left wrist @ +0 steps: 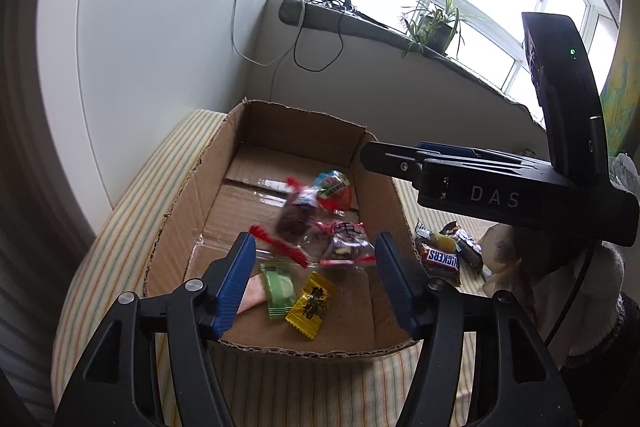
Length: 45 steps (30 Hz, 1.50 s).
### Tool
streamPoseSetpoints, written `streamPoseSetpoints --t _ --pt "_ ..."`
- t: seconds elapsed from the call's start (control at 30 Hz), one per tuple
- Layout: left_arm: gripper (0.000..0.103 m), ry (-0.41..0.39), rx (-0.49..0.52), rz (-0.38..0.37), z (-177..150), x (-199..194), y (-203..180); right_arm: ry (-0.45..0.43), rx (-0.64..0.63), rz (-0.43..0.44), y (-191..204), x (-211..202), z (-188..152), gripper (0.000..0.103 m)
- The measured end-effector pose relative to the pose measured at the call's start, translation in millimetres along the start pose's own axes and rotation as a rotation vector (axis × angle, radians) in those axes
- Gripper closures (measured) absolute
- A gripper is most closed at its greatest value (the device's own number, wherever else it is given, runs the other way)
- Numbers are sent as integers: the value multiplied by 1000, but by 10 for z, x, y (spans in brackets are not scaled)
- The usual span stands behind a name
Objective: Organize snacks
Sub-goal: 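Move the open right tool back over the wrapped bread loaf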
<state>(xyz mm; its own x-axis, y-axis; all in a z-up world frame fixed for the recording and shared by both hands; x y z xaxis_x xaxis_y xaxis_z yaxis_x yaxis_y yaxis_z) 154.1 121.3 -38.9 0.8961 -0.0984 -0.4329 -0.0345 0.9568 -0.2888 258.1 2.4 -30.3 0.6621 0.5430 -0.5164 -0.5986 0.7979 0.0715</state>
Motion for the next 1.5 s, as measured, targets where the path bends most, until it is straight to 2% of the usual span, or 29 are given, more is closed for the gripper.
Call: streamPoseSetpoints --t 0.4,0.83,1.17,1.5 --pt "41 7 37 -49 -13 30 -399 -40 16 -45 -392 -492 -60 26" --pt "41 59 44 -160 -144 222 -953 -32 104 -148 -1243 -1038 -408 26" --pt "41 129 58 -273 -326 450 -1497 23 215 -234 -2015 -1347 -839 26" --pt "41 203 67 -371 -500 727 -1950 89 317 -209 -2396 -1372 -1219 26"
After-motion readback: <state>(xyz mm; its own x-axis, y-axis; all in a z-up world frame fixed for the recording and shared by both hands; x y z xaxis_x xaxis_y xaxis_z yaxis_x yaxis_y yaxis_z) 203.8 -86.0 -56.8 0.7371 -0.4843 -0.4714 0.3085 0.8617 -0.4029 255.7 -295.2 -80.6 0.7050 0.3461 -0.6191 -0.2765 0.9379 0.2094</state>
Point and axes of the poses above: each gripper's, at about its wrist camera, not at the fingertips, and x roughly the way its jaws point, y to its left, z to its top, the point moved 1 cm from there along x, roughly the way its jaws point, and after that the axes turned 12 degrees about -y, right-handed, at the moved point
